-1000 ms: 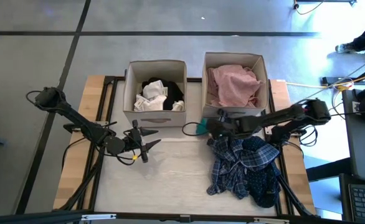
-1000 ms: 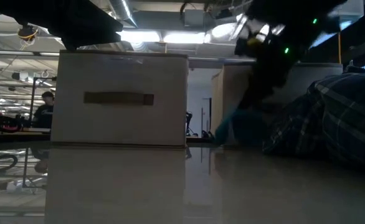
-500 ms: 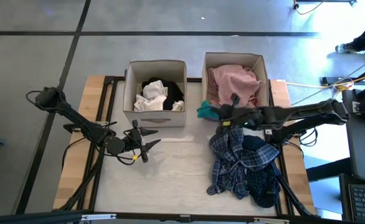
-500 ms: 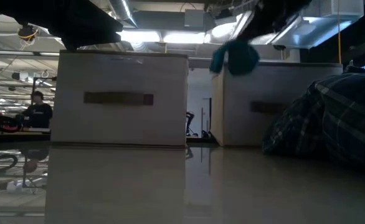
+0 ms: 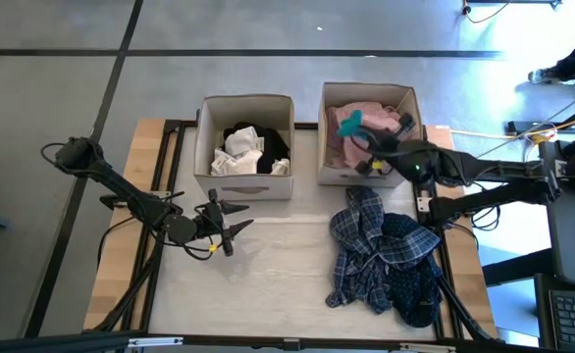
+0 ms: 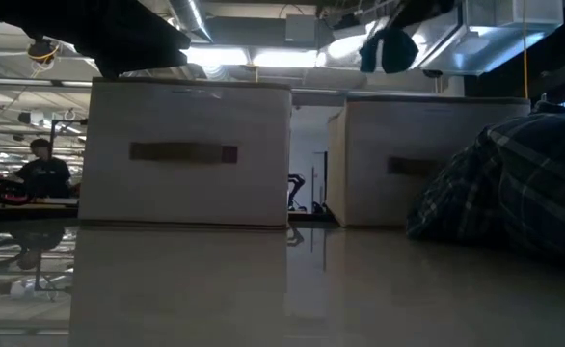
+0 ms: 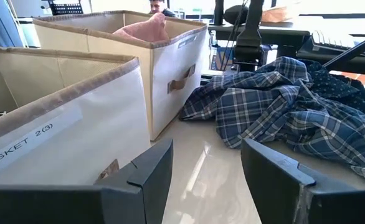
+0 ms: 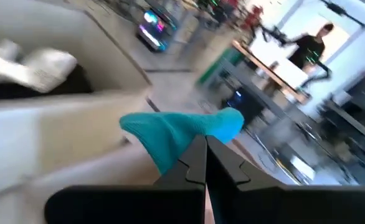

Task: Sort clothes
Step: Put the green towel into the right laundry organizer, then put the blue pants into the right laundry organizer

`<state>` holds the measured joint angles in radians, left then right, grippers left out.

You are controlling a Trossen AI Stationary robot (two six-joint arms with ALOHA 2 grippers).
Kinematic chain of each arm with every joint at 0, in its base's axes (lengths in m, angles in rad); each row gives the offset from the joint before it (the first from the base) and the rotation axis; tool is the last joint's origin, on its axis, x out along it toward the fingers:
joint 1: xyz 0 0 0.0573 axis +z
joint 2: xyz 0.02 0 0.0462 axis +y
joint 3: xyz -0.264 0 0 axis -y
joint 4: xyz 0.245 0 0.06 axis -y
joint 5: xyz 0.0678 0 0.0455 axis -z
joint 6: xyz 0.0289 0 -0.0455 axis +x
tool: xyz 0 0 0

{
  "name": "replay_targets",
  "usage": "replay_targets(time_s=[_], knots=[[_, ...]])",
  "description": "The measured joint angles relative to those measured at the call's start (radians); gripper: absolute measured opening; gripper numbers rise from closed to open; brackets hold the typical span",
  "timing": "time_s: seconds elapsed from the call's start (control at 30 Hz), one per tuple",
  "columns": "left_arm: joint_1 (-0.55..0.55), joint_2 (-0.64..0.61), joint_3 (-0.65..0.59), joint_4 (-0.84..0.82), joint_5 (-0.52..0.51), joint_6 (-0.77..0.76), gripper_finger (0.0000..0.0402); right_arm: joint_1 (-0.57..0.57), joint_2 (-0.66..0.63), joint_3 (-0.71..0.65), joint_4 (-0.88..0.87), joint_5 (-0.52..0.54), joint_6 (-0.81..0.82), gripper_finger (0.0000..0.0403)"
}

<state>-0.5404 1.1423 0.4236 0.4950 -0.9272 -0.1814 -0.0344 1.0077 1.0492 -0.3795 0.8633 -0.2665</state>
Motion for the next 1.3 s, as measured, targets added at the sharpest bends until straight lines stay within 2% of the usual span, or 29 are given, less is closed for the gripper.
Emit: replay_targets(time_s=[0.1,0.33,0.5,0.6,0.7,1.03,1.17,1.3], knots=[[0.0,0.0,0.0,0.0,0.0,-0.001,0.018,-0.088,0.006,0.0,-0.058,-0.039,0.005,0.0005],[0.0,0.0,0.0,0.001,0.0,-0.003,0.018,-0.251,0.064,0.0,-0.178,-0.235,0.12,0.0005],[0.0,0.0,0.0,0.001,0.0,-0.002,0.018,-0.312,0.12,-0.001,-0.199,-0.362,0.195,0.0005],[0.0,0.0,0.0,0.001,0.0,-0.002,0.018,-0.328,0.151,-0.001,-0.199,-0.386,0.213,0.0017],[0.0,0.0,0.0,0.001,0.0,-0.002,0.018,-0.327,0.17,-0.001,-0.199,-0.386,0.218,0.0052],[0.0,0.0,0.0,0.002,0.0,-0.002,0.018,-0.299,0.108,-0.001,-0.237,-0.392,0.218,0.0228],[0.0,0.0,0.0,0.002,0.0,-0.002,0.018,-0.238,0.058,-0.001,-0.26,-0.434,0.242,0.0265],[0.0,0.0,0.0,0.002,0.0,0.001,0.018,-0.144,0.011,-0.001,-0.292,-0.478,0.294,0.0283]])
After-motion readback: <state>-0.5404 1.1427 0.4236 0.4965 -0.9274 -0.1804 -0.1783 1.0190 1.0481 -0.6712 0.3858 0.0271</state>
